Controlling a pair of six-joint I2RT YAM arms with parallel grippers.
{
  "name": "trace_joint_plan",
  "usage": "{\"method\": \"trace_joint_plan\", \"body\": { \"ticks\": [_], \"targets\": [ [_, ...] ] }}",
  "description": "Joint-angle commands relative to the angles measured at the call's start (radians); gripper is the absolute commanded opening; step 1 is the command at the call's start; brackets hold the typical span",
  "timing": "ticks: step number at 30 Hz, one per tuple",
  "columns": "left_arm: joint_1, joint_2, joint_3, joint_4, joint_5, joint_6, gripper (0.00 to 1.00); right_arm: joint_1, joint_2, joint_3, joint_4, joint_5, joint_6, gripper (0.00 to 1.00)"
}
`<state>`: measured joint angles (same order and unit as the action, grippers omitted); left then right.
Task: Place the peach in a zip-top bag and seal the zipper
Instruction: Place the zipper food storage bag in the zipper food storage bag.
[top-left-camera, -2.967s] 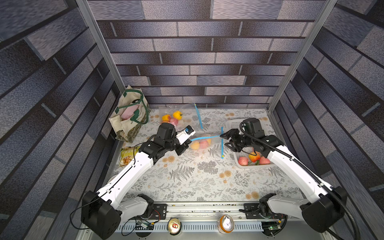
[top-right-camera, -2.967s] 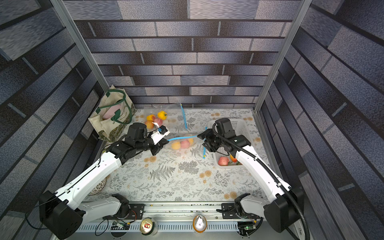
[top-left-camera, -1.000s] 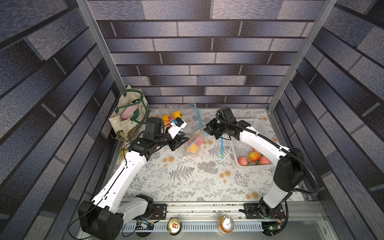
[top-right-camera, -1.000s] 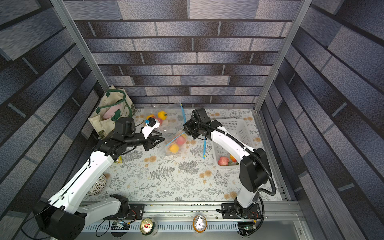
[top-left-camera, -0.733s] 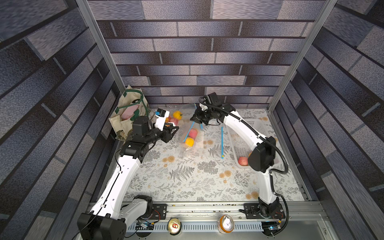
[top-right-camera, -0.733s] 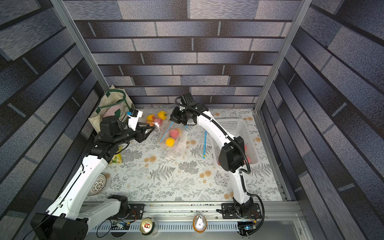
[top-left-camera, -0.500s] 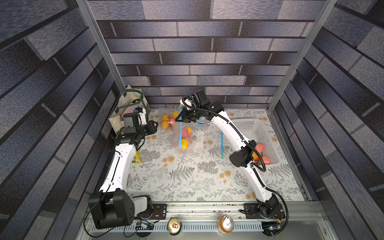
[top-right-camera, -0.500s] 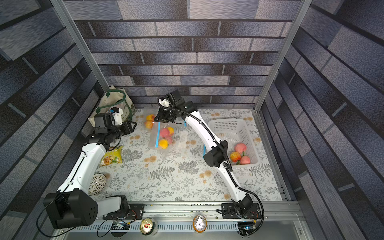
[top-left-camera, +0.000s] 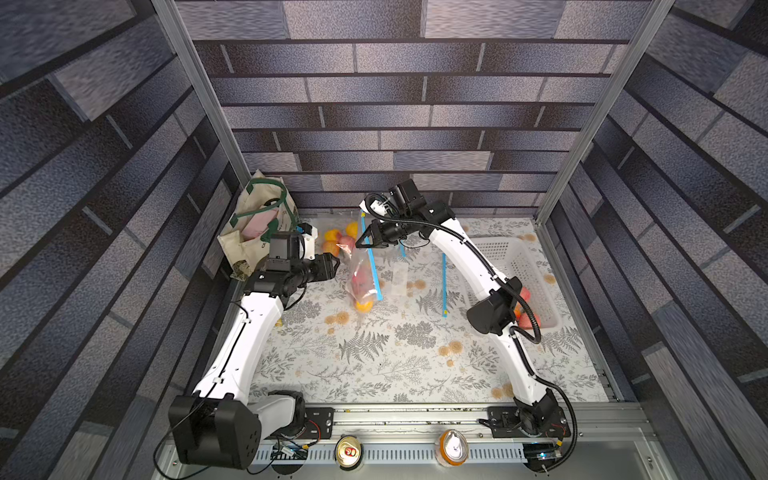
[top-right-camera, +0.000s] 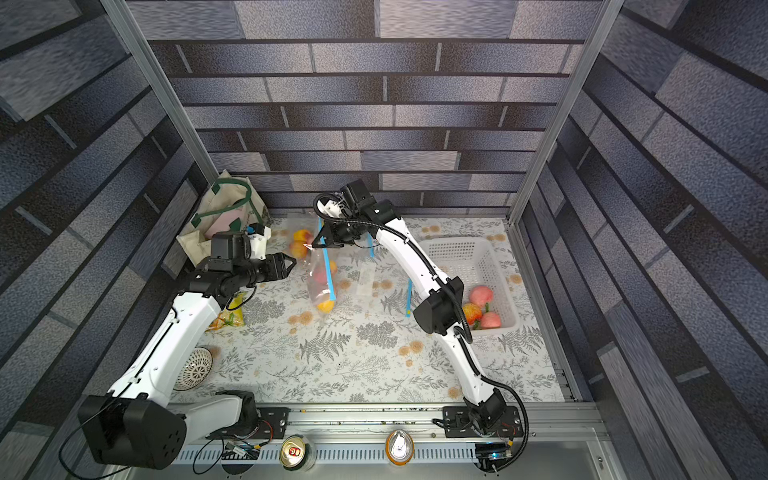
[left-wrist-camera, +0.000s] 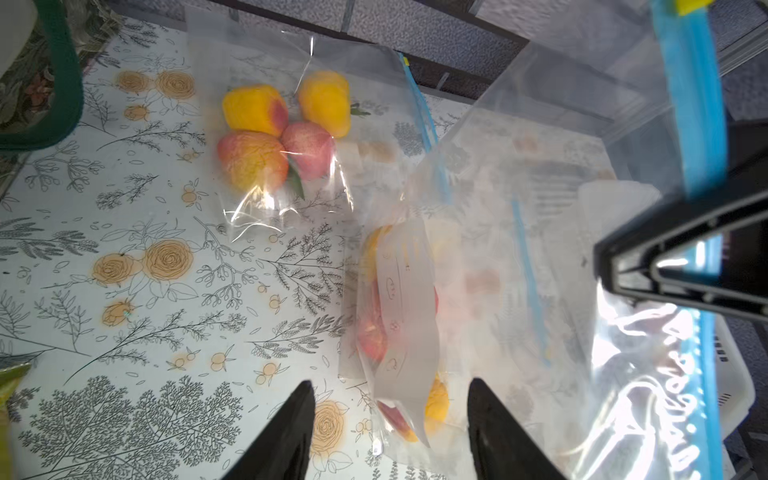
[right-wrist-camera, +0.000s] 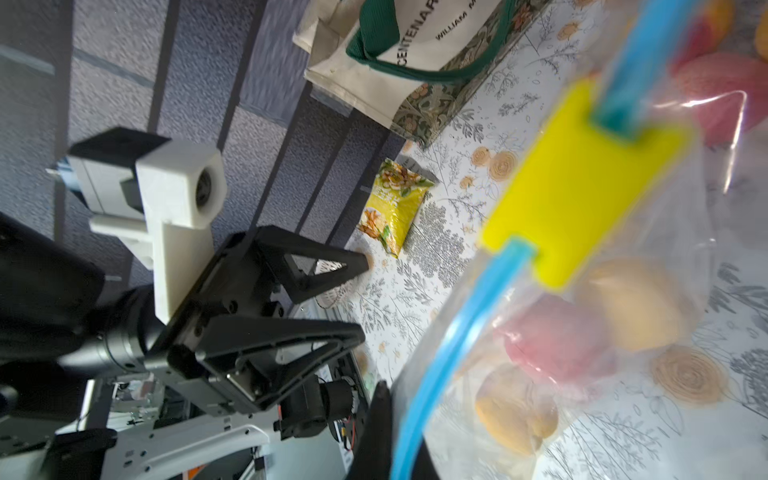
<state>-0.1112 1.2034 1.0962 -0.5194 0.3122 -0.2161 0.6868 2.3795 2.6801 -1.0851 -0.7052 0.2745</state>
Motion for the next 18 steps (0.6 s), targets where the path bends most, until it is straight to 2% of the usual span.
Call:
{"method": "trace_joint_plan", "body": {
  "ticks": [1, 4, 6, 9, 11, 12, 14, 18],
  "targets": [
    [-0.044, 0.012, -0.012, -0.009, -0.093, 0.058, 0.62, -0.007, -0.094, -0.073, -0.228, 0.156, -0.186, 0.00],
    [-0.045, 0.076, 0.020, -0.031, -0.090, 0.050, 0.63, -0.016, -0.221, -0.253, -0.245, 0.328, -0.214, 0.00],
    [-0.082, 0.121, 0.045, -0.029, -0.098, 0.077, 0.66, -0.036, -0.309, -0.387, -0.202, 0.390, -0.198, 0.00],
    [-0.203, 0.157, 0.045, 0.052, -0.171, 0.238, 0.67, -0.044, -0.396, -0.509, -0.180, 0.493, -0.206, 0.00],
    [-0.264, 0.169, 0.018, 0.162, -0.154, 0.403, 0.68, -0.041, -0.399, -0.539, -0.188, 0.549, -0.253, 0.00],
    [-0.270, 0.172, 0.013, 0.206, -0.118, 0.450, 0.69, -0.036, -0.404, -0.557, -0.182, 0.590, -0.277, 0.00],
    [-0.250, 0.177, 0.035, 0.265, 0.033, 0.520, 0.70, -0.029, -0.424, -0.612, -0.150, 0.676, -0.359, 0.00],
    [-0.152, 0.231, 0.113, 0.246, 0.327, 0.692, 0.71, -0.027, -0.515, -0.743, -0.027, 0.668, -0.495, 0.00]
  ]
}}
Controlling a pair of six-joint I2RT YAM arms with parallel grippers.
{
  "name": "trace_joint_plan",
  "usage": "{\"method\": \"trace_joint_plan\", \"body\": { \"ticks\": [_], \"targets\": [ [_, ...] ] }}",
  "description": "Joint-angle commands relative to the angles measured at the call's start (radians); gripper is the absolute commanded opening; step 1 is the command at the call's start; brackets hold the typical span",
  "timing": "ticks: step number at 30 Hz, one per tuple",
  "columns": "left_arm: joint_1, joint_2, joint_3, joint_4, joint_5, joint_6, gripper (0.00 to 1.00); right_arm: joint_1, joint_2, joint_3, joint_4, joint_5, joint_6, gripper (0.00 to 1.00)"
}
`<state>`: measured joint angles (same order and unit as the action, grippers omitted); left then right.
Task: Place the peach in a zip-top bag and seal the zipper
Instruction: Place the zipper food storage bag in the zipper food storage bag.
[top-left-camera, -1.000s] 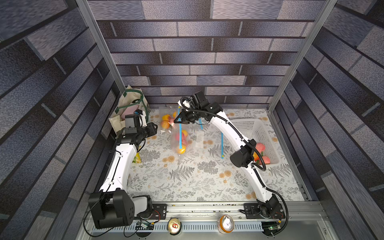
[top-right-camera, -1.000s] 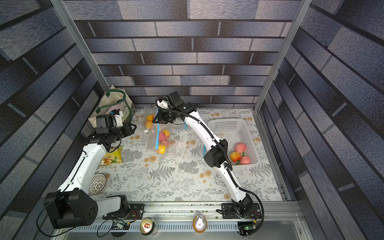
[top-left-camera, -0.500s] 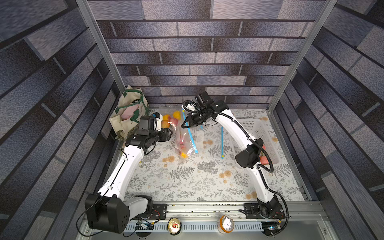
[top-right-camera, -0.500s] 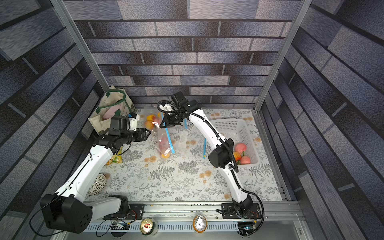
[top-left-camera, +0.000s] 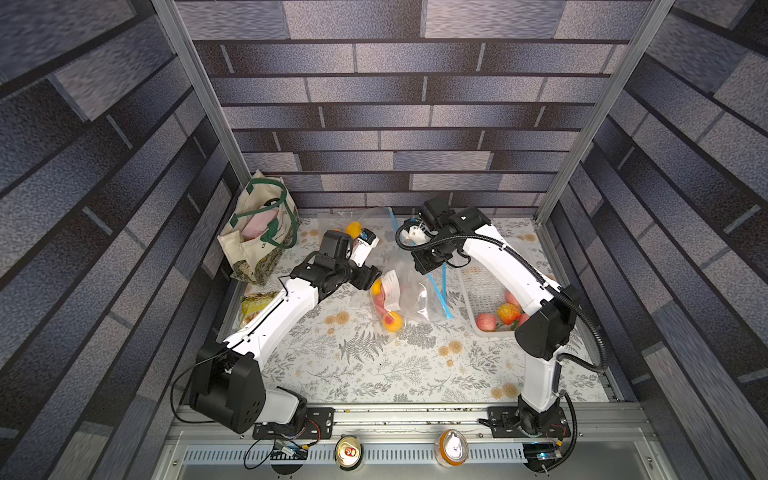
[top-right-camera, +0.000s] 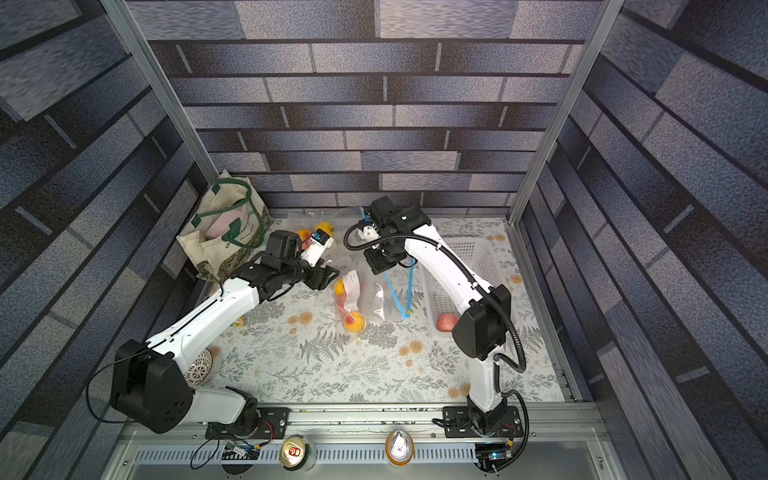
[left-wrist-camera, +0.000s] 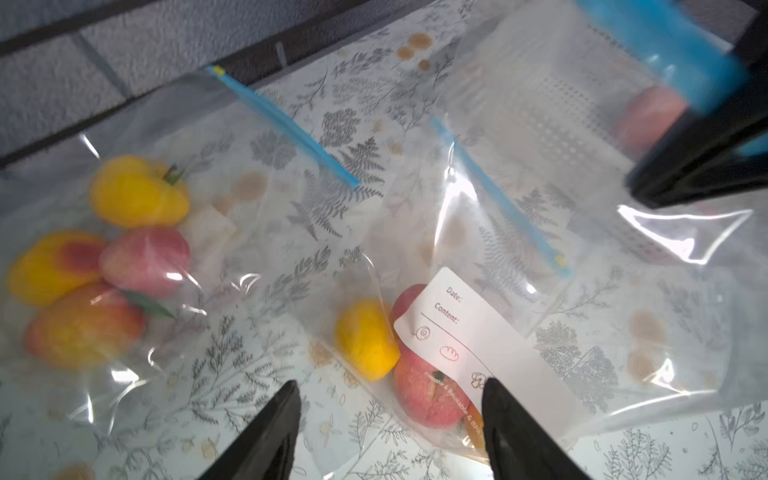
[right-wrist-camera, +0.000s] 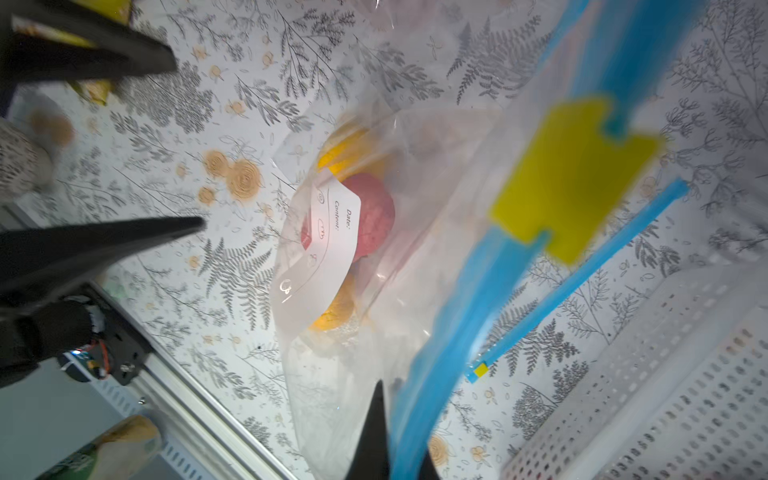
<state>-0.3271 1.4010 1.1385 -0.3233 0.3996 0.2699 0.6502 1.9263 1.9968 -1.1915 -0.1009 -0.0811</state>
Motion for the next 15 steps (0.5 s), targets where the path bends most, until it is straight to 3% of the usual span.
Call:
{"method": "trace_joint_plan", "body": {
  "ticks": [1, 4, 9, 11, 15],
  "targets": [
    [0.080, 0.063, 0.108, 0.002, 0.308, 0.258, 0.71, 0.009, -0.088, -0.088, 0.109, 0.046, -0.171, 0.00],
    [0.085, 0.155, 0.217, -0.158, 0.416, 0.456, 0.72, 0.015, -0.153, -0.161, 0.166, -0.020, -0.275, 0.00],
    [0.078, 0.306, 0.365, -0.240, 0.628, 0.553, 0.73, 0.026, -0.198, -0.230, 0.175, -0.117, -0.400, 0.00],
    [0.050, 0.365, 0.419, -0.318, 0.640, 0.631, 0.82, 0.033, -0.211, -0.251, 0.172, -0.173, -0.443, 0.00],
    [0.035, 0.411, 0.490, -0.417, 0.745, 0.724, 0.81, 0.065, -0.232, -0.272, 0.159, -0.242, -0.488, 0.00]
  ]
}}
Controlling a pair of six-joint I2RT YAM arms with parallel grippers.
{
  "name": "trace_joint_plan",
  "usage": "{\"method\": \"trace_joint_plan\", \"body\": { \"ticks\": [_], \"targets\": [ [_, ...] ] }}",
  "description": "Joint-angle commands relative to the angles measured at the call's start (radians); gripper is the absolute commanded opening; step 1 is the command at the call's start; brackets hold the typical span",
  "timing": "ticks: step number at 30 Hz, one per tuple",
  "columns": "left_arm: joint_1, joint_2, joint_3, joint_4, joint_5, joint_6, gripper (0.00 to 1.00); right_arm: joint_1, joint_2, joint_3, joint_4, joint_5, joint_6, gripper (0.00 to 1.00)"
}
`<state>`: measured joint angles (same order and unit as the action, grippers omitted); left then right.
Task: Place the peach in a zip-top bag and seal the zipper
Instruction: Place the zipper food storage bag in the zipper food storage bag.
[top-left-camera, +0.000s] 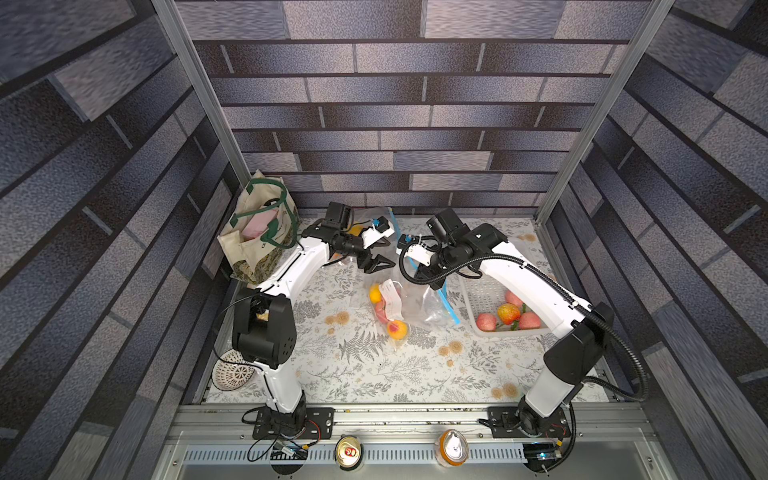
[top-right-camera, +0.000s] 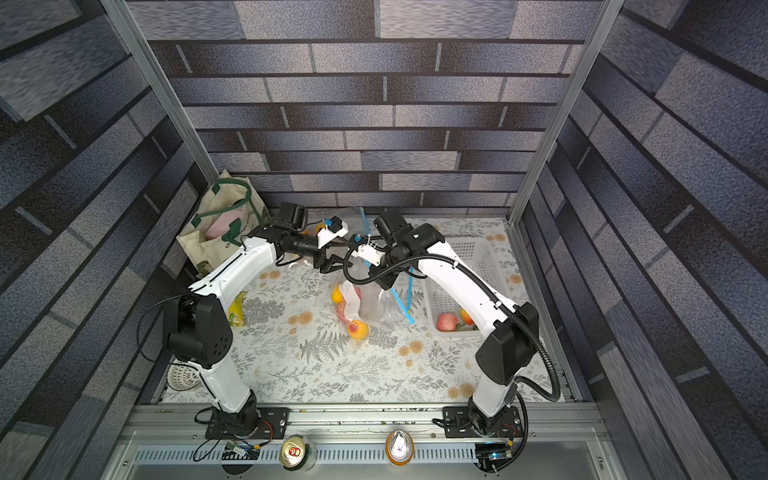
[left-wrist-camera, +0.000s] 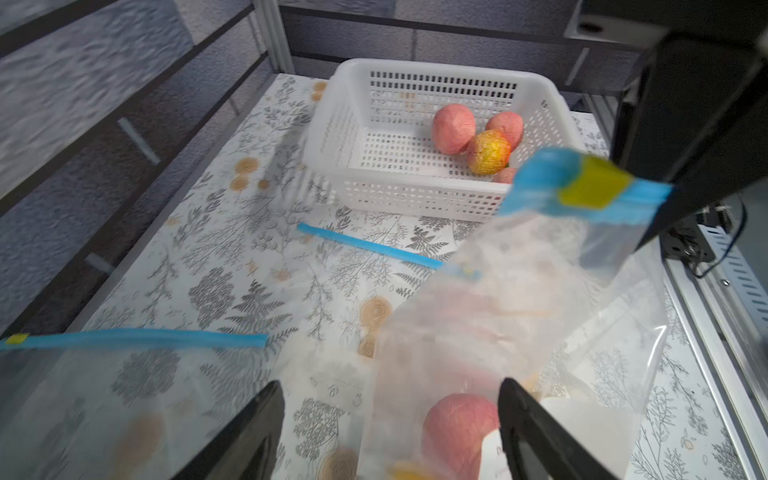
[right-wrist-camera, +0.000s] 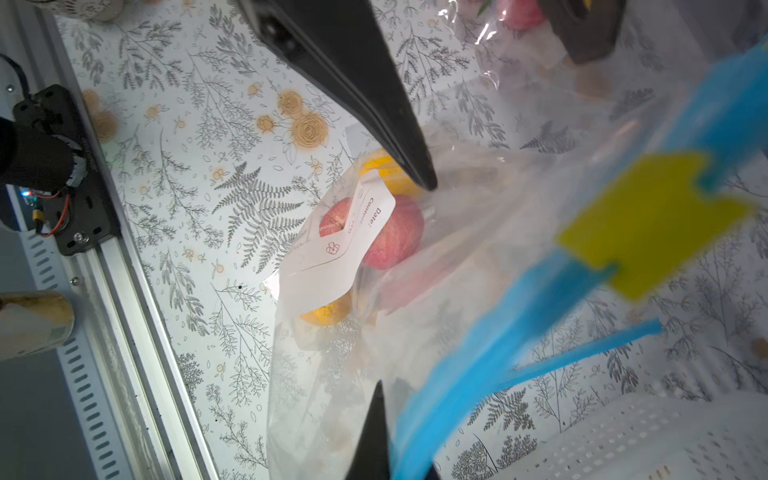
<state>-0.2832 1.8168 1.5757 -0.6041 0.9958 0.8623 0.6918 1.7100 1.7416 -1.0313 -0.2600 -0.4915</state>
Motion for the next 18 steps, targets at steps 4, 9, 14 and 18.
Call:
{"method": "trace_joint_plan", "body": {
  "ticks": [4, 9, 14, 18],
  "targets": [
    [-0.002, -0.029, 0.046, -0.188, 0.194, 0.199, 0.82, 0.029, 0.014, 0.013, -0.048, -0.020, -0.067, 0.00],
    [-0.001, 0.000, 0.061, -0.231, 0.231, 0.224, 0.81, 0.040, 0.023, 0.018, -0.056, 0.018, -0.079, 0.00],
    [-0.018, 0.070, 0.223, -0.584, 0.305, 0.446, 0.62, 0.043, 0.035, 0.029, -0.005, 0.105, -0.055, 0.00],
    [-0.037, 0.067, 0.207, -0.579, 0.268, 0.419, 0.60, 0.043, 0.047, 0.040, 0.020, 0.155, -0.045, 0.00]
  ]
}}
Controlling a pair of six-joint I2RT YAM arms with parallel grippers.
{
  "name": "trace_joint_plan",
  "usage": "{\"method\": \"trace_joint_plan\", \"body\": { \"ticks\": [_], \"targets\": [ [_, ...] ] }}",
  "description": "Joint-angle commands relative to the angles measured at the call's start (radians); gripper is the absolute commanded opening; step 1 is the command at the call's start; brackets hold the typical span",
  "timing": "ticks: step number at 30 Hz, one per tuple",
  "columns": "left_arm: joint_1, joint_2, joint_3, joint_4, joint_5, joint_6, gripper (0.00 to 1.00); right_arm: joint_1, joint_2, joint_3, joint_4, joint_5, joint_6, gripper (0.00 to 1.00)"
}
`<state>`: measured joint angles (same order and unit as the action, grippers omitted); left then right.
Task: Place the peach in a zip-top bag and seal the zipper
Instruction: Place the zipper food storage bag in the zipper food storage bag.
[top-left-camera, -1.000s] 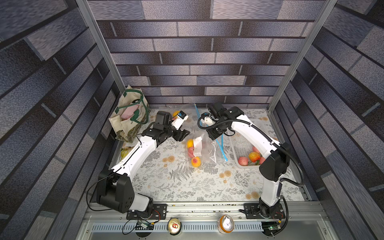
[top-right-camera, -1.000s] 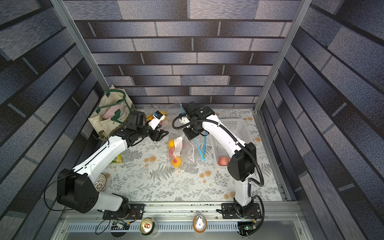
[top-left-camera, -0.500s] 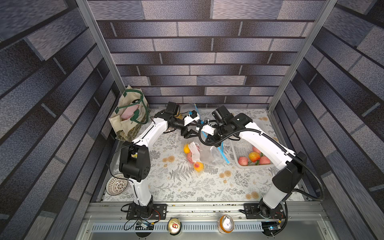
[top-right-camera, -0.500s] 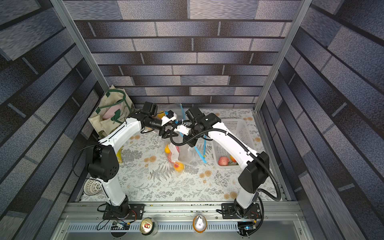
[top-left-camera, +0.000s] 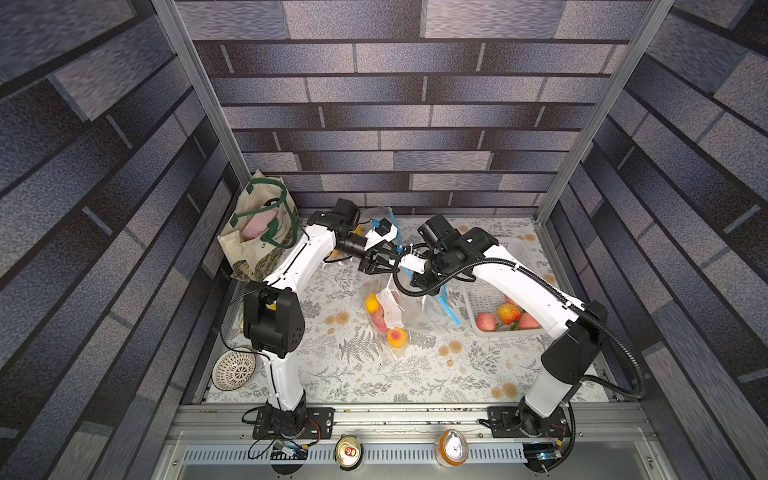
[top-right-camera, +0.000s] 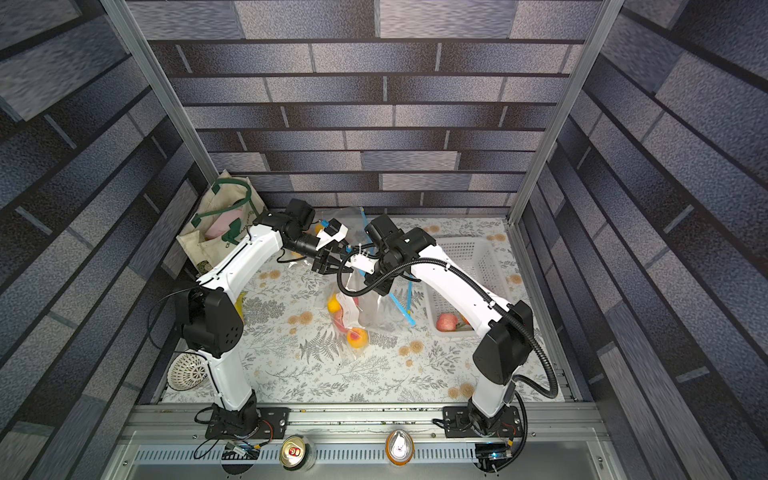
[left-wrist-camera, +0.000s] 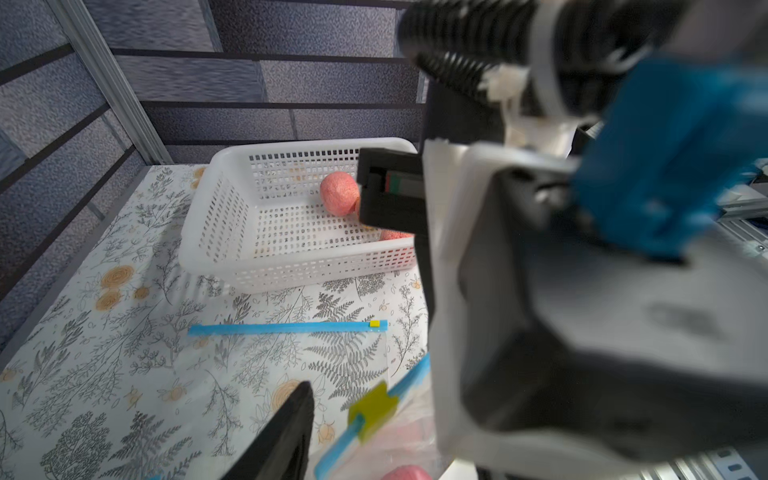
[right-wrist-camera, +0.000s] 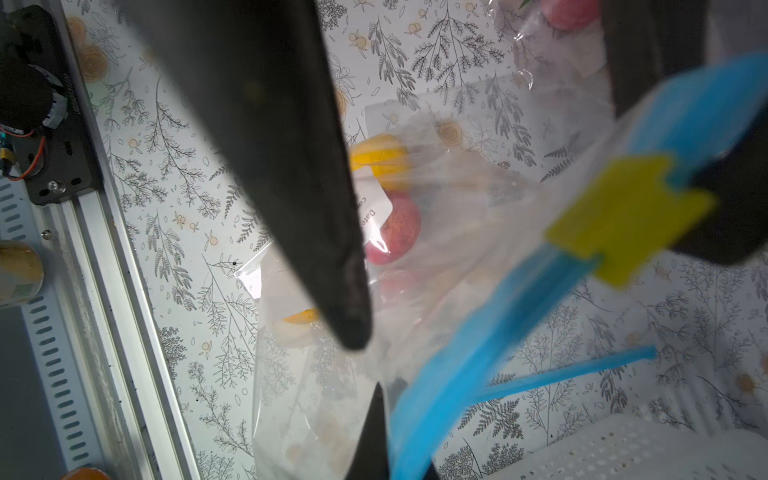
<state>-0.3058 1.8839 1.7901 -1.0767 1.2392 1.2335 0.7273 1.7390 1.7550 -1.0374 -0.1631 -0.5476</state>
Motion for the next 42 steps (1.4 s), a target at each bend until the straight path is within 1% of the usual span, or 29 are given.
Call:
{"method": "trace_joint_plan", "body": {
  "ticks": [1, 3, 6, 8, 9, 12, 13, 16, 18, 20, 24, 28, 29, 31, 33, 34, 37, 40, 42],
  "targets": [
    [-0.011, -0.009, -0.037, -0.050, 0.030, 0.005, 0.60, 0.007, 0.012, 0.023, 0.032, 0.066, 0.011, 0.00],
    [-0.006, -0.017, -0.068, 0.000, 0.039, -0.026, 0.58, 0.007, -0.007, 0.001, 0.056, 0.088, 0.017, 0.00],
    [-0.006, -0.011, -0.074, 0.027, 0.030, -0.057, 0.57, 0.008, -0.051, -0.035, 0.084, 0.088, 0.021, 0.00],
    [-0.007, -0.008, -0.074, 0.045, 0.020, -0.076, 0.54, 0.007, -0.079, -0.060, 0.109, 0.092, 0.027, 0.00],
    [-0.008, -0.008, -0.075, 0.057, 0.016, -0.087, 0.49, 0.007, -0.086, -0.064, 0.116, 0.093, 0.033, 0.00],
    [-0.023, -0.015, -0.084, 0.066, -0.010, -0.101, 0.29, 0.007, -0.087, -0.065, 0.123, 0.099, 0.052, 0.00],
    [-0.032, -0.018, -0.086, 0.071, -0.029, -0.105, 0.28, 0.007, -0.087, -0.065, 0.128, 0.101, 0.060, 0.00],
    [-0.045, -0.042, -0.126, 0.152, -0.108, -0.182, 0.27, 0.007, -0.086, -0.068, 0.144, 0.106, 0.076, 0.00],
    [-0.041, -0.061, -0.157, 0.215, -0.130, -0.232, 0.19, 0.007, -0.085, -0.068, 0.148, 0.111, 0.084, 0.00],
    [-0.030, -0.080, -0.178, 0.248, -0.127, -0.258, 0.14, 0.007, -0.086, -0.069, 0.149, 0.114, 0.090, 0.00],
    [-0.029, -0.100, -0.197, 0.272, -0.164, -0.294, 0.14, 0.007, -0.097, -0.078, 0.178, 0.143, 0.111, 0.00],
    [-0.036, -0.087, -0.216, 0.292, -0.179, -0.318, 0.14, 0.007, -0.122, -0.102, 0.223, 0.133, 0.128, 0.00],
    [-0.040, -0.082, -0.221, 0.298, -0.186, -0.322, 0.12, 0.007, -0.128, -0.108, 0.233, 0.128, 0.132, 0.00],
    [-0.045, -0.081, -0.230, 0.320, -0.203, -0.339, 0.00, 0.007, -0.134, -0.113, 0.236, 0.113, 0.135, 0.00],
    [-0.046, -0.096, -0.247, 0.378, -0.230, -0.380, 0.00, 0.007, -0.133, -0.113, 0.234, 0.100, 0.142, 0.00],
    [-0.047, -0.111, -0.259, 0.411, -0.256, -0.404, 0.00, 0.007, -0.133, -0.113, 0.232, 0.093, 0.147, 0.01],
    [-0.047, -0.175, -0.285, 0.484, -0.364, -0.442, 0.00, 0.007, -0.136, -0.114, 0.232, 0.094, 0.169, 0.18],
    [-0.041, -0.244, -0.269, 0.452, -0.515, -0.442, 0.00, 0.007, -0.157, -0.116, 0.232, 0.110, 0.185, 0.33],
    [-0.036, -0.290, -0.260, 0.413, -0.616, -0.416, 0.00, 0.007, -0.179, -0.135, 0.248, 0.134, 0.191, 0.40]
  ]
}}
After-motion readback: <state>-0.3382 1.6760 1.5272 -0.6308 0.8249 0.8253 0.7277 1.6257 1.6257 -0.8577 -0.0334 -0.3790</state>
